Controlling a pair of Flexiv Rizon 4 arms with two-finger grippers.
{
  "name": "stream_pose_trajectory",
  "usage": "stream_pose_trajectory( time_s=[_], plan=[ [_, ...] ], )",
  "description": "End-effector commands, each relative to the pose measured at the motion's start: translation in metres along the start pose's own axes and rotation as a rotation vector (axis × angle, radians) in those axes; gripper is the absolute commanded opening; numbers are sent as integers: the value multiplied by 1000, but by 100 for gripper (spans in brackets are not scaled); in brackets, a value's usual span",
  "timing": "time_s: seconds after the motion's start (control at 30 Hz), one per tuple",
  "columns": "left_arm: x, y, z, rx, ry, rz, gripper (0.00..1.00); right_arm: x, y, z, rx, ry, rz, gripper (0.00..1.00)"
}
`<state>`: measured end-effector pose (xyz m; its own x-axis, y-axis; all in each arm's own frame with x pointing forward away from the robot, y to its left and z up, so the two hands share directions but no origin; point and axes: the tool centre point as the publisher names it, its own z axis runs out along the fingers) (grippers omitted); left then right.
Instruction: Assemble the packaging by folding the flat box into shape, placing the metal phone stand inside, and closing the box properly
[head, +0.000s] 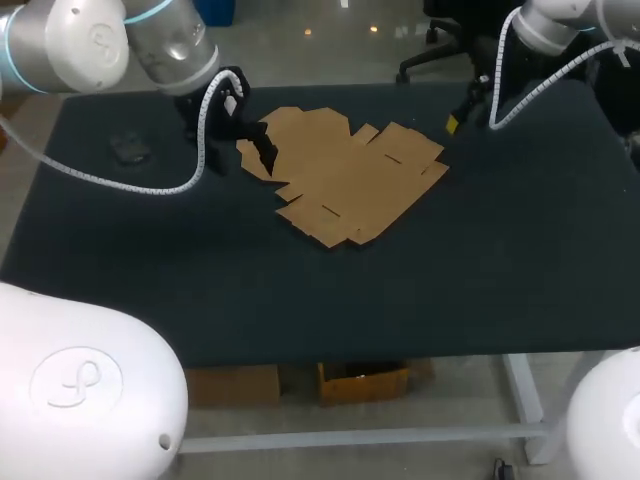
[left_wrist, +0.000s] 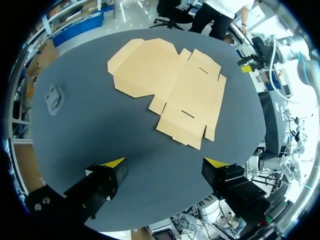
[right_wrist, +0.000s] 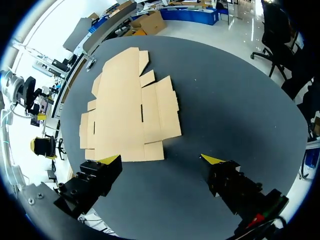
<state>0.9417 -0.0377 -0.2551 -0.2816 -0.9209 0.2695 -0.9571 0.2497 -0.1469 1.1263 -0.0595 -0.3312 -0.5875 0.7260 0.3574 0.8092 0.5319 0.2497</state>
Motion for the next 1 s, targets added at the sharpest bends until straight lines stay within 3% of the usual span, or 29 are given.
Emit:
stream_pose_trajectory(
  time_s=[0.03, 1.0],
  plan=[
    [0, -1, 0, -1, -7, 0, 100, -9, 9, 13, 62, 49, 9, 100],
    [-1, 3, -3, 28, -33, -30, 100, -11, 31, 58, 118, 137, 54, 100]
  ],
)
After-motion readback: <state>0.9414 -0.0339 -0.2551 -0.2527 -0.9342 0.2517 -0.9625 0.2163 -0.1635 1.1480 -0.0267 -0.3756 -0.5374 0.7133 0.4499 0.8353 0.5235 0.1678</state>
